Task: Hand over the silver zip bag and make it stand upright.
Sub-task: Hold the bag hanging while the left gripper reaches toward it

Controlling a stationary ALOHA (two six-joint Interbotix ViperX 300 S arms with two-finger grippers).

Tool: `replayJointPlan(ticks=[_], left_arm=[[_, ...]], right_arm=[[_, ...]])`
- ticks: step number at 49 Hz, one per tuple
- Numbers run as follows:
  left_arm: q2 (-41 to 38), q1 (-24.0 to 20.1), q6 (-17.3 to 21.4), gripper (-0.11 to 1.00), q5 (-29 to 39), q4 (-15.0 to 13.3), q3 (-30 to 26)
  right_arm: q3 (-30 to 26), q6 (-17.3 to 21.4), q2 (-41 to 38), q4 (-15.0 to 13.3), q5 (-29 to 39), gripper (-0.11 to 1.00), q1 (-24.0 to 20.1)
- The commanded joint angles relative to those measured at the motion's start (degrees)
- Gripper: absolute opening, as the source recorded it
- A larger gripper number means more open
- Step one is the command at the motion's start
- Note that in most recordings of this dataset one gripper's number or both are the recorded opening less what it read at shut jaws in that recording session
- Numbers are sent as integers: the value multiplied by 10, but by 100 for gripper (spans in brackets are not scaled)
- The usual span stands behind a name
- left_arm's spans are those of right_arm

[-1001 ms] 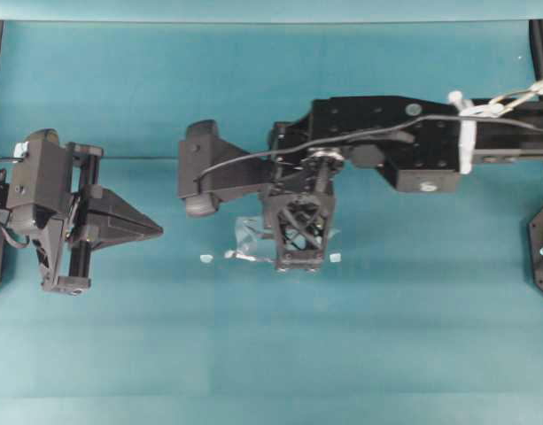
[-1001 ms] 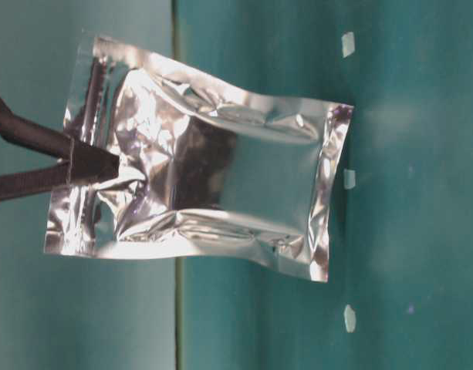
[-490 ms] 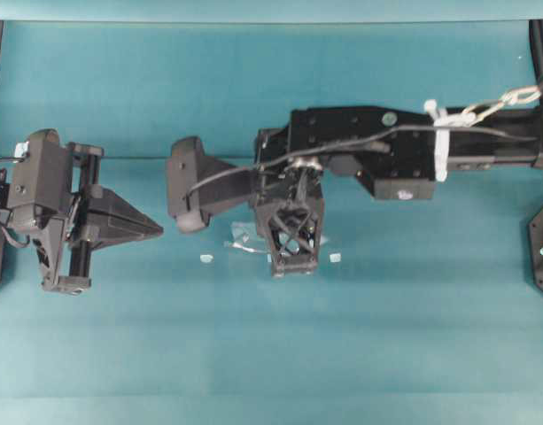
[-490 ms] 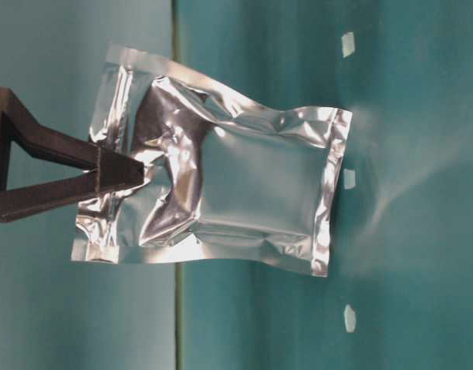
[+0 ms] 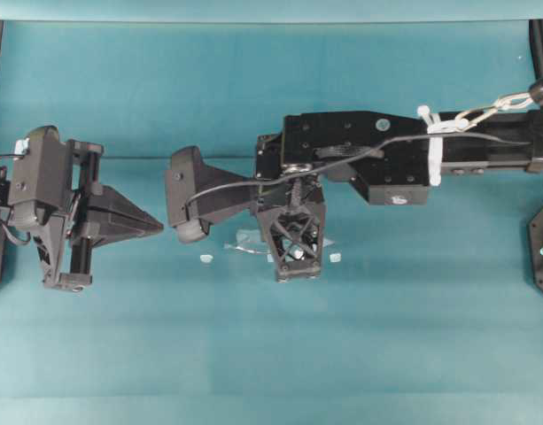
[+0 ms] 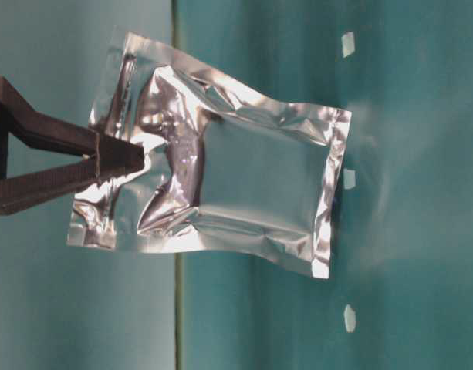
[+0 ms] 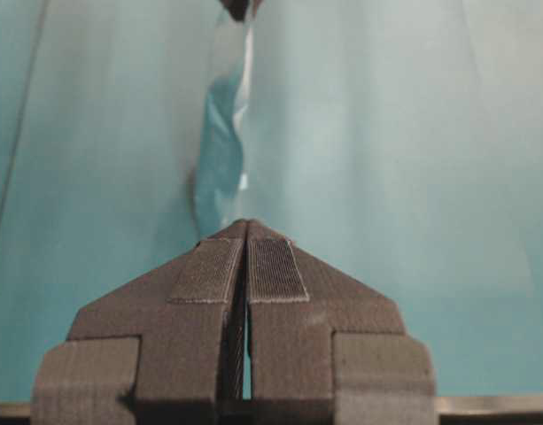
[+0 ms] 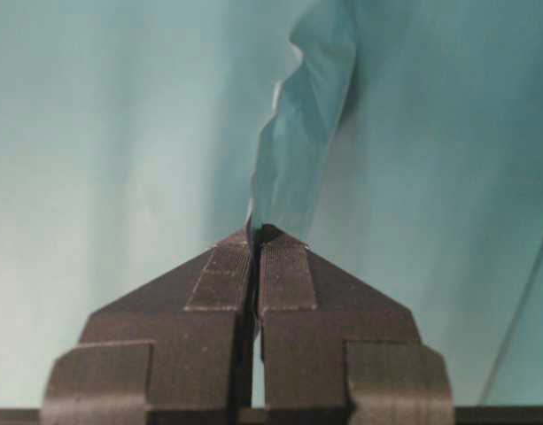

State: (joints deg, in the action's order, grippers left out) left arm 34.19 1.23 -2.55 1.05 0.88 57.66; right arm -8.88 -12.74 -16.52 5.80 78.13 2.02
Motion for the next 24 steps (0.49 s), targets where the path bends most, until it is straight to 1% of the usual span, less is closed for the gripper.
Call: replayJointPlan(ticks=[1, 14, 24], left_arm=[[1, -1, 0, -7, -4, 1, -4], [3, -1, 0, -7, -4, 1, -4], [2, -1, 0, -7, -3, 1, -4]], right_arm=[[-16, -10, 3, -1, 17, 1, -2], [-39, -10, 0, -2, 24, 1, 3], [-40, -9, -2, -6, 19, 1, 4]])
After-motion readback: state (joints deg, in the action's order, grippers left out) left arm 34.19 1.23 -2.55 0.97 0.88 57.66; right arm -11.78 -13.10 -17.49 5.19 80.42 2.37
